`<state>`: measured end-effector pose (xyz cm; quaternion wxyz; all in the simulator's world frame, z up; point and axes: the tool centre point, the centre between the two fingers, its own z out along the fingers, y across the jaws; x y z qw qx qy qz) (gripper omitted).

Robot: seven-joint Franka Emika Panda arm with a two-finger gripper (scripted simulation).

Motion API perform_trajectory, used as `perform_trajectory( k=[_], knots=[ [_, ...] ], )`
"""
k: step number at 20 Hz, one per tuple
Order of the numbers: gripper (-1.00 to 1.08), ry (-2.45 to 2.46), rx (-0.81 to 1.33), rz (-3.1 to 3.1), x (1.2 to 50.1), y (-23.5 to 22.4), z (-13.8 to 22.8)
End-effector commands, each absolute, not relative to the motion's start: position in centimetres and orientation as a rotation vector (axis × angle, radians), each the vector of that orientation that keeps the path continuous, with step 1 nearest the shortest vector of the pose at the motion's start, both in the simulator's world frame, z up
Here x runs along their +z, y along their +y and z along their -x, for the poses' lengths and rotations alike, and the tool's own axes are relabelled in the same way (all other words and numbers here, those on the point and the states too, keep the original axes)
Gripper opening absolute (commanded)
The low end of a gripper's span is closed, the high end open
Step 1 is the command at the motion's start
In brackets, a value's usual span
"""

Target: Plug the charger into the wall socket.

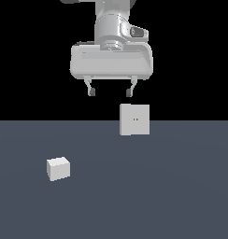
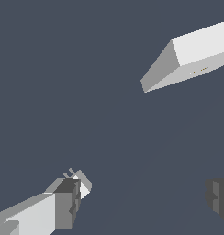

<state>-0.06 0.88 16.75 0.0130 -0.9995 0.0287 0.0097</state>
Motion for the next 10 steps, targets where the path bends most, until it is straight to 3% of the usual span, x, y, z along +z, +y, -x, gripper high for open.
perform_trajectory(
  k=[1, 10],
  knots=[
    [1.00, 0.089, 0.030, 3.114, 16.75, 0.87, 0.06],
    [1.00, -0.001, -0.002, 3.112, 15.96, 1.85, 0.59]
  ],
)
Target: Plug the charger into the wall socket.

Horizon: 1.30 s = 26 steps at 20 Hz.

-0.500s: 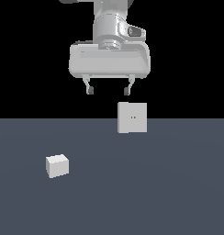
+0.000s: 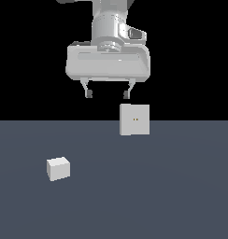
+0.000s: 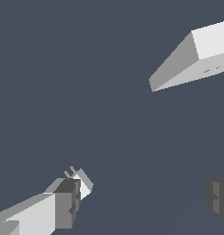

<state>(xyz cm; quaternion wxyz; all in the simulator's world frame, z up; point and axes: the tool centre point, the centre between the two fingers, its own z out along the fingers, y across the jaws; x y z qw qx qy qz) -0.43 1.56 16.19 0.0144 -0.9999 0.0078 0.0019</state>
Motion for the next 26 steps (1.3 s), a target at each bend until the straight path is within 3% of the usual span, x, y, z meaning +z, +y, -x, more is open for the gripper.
perform_trajectory(
  k=[1, 26],
  knots=[
    [1.00, -0.022, -0.010, 3.111, 15.8, 2.1, 0.7],
    [1.00, -0.852, -0.309, 2.936, 7.6, 9.5, 7.3]
  ],
)
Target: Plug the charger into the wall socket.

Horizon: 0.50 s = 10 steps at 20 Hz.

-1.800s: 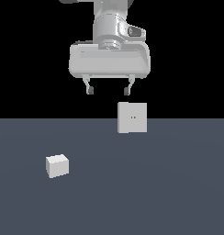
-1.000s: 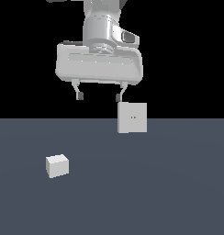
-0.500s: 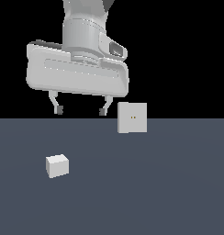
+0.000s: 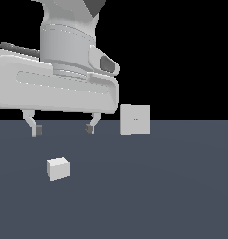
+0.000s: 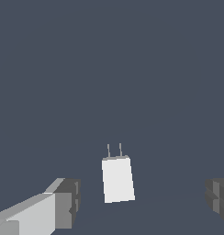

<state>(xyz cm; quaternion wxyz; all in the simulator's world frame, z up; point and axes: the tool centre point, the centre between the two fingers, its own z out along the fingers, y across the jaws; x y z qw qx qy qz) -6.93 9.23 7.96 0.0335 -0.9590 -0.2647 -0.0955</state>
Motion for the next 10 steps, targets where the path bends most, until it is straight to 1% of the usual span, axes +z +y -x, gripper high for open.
perform_trajectory(
  k=[1, 10],
  knots=[
    [1.00, -0.871, -0.316, 2.929, 7.3, 9.6, 7.4],
    [1.00, -0.960, -0.346, 2.892, 6.2, 10.2, 8.2]
  ],
)
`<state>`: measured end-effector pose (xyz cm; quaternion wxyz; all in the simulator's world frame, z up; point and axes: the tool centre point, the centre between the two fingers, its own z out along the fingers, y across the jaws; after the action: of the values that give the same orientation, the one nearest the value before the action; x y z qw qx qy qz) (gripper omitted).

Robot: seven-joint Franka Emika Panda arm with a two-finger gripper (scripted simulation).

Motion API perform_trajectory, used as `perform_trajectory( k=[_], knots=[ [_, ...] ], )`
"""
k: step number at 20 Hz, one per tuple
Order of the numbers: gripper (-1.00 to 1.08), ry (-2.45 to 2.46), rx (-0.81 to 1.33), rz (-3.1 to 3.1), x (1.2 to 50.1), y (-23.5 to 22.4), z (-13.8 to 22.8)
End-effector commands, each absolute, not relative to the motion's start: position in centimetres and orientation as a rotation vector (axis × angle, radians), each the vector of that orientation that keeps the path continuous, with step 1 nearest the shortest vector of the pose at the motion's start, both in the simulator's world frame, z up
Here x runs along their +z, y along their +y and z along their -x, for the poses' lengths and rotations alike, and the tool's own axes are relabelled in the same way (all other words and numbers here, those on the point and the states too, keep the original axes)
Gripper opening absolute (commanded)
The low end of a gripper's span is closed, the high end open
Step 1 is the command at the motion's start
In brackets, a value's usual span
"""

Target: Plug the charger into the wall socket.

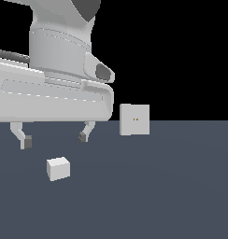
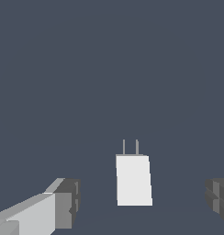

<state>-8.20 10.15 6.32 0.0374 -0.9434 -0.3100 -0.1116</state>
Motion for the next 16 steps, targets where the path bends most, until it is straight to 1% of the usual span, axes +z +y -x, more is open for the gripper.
perform_trajectory(
  k=[1, 7, 16],
  knots=[
    [1.00, -0.960, -0.346, 2.892, 6.2, 10.2, 8.2],
    [1.00, -0.956, -0.344, 2.894, 5.6, 10.2, 8.3],
    [1.00, -0.961, -0.345, 2.893, 2.1, 10.2, 8.3]
  ],
)
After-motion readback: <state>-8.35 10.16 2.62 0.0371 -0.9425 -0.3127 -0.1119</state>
